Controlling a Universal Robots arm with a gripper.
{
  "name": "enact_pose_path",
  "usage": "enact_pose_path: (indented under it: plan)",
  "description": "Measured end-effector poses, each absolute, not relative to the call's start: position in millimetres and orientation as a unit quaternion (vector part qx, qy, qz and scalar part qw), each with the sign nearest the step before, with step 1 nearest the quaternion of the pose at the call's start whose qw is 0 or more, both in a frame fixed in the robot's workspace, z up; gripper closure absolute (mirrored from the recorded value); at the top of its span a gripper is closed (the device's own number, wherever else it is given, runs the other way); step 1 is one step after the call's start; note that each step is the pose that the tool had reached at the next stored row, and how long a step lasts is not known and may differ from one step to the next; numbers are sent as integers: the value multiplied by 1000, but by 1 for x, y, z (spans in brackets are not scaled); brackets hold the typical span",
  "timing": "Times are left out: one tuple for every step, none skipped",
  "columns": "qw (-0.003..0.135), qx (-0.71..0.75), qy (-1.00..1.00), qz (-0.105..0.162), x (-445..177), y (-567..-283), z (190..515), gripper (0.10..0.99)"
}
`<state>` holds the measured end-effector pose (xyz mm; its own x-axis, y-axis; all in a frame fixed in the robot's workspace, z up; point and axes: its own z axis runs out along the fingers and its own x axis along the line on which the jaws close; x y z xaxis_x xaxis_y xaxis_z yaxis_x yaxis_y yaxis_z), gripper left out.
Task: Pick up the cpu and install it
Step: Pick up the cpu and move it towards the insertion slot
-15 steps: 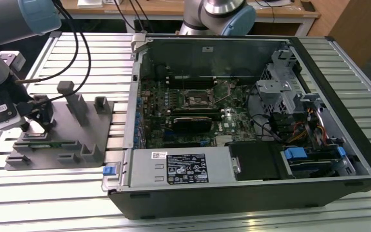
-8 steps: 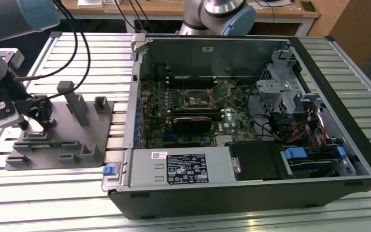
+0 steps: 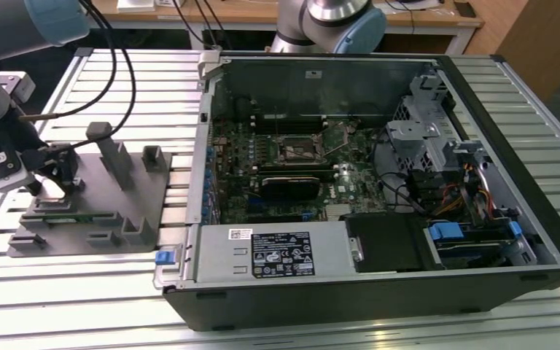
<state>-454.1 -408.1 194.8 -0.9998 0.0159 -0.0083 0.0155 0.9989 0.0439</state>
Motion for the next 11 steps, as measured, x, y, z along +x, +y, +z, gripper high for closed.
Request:
enact_pose_path:
  plan:
    - [4,8,1000,22,-454,-408,196,545]
    - [5,8,1000,22,-454,-408,196,545]
    - [4,8,1000,22,-454,-408,197,545]
    - [5,8,1000,22,-454,-408,198,545]
    - [5,8,1000,22,-454,-408,199,545]
    - [5,8,1000,22,-454,-408,199,545]
    - [5,8,1000,22,-454,-408,200,545]
    - [5,8,1000,22,-454,-408,200,545]
    - [5,8,1000,22,-454,-408,201,545]
    - [5,8,1000,22,-454,-408,201,545]
    - [5,8,1000,22,-454,-408,202,545]
